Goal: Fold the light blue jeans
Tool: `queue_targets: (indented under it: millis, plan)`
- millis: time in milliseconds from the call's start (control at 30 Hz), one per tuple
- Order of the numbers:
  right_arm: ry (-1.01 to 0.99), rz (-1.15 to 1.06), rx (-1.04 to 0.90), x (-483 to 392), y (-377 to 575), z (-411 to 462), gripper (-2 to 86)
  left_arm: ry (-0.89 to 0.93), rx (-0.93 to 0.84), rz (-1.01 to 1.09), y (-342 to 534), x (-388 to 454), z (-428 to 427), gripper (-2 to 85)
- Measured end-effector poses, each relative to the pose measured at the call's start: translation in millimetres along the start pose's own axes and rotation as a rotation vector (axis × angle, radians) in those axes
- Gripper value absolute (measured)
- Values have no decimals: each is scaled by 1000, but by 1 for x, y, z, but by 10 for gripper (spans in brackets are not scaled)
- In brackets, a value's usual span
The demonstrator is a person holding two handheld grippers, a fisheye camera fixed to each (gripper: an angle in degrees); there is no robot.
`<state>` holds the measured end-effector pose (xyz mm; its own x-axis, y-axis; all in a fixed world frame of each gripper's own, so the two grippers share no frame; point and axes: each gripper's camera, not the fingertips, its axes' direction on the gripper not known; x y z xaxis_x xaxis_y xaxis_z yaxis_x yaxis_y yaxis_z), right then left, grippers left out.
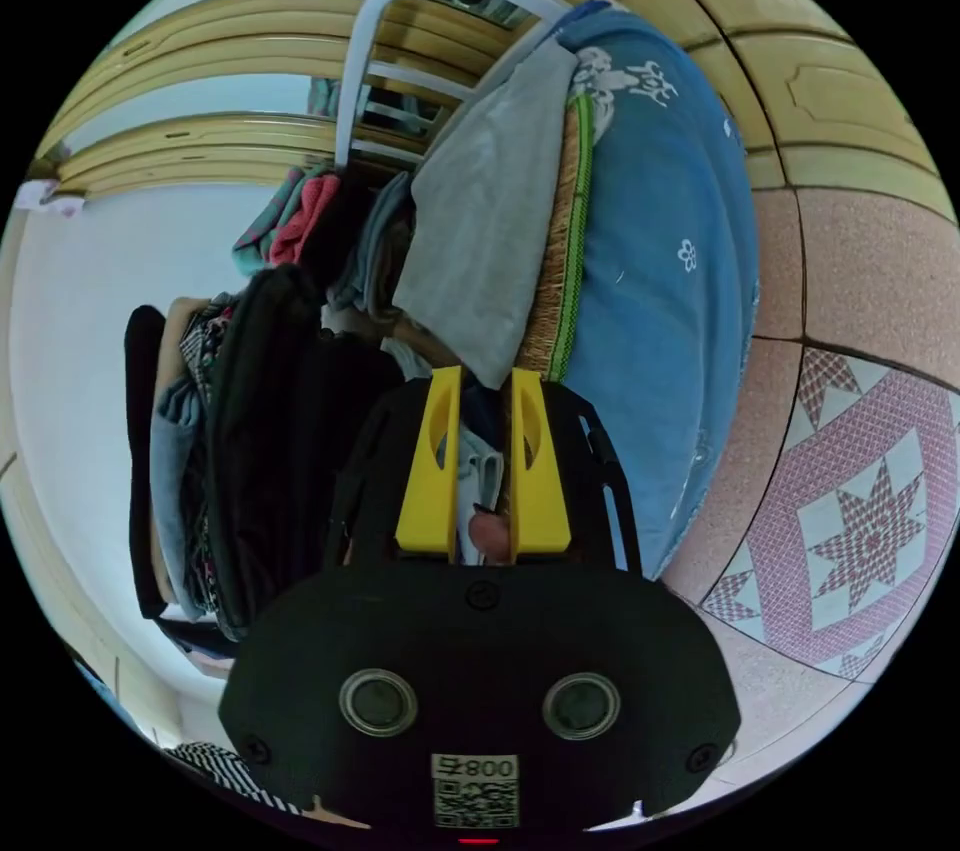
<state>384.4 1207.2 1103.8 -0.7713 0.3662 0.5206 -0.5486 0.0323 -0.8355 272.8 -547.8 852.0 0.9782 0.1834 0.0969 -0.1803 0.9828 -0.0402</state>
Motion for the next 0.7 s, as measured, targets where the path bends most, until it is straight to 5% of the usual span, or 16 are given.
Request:
queue_targets:
  millis: [567, 700]
  plan:
    - [-86, 39, -6, 35, -20, 5, 47, 51, -15, -47, 110, -129, 13, 12]
    - [-267, 54, 55, 42, -6, -8, 34, 76, 0, -47, 150, -160, 5, 8]
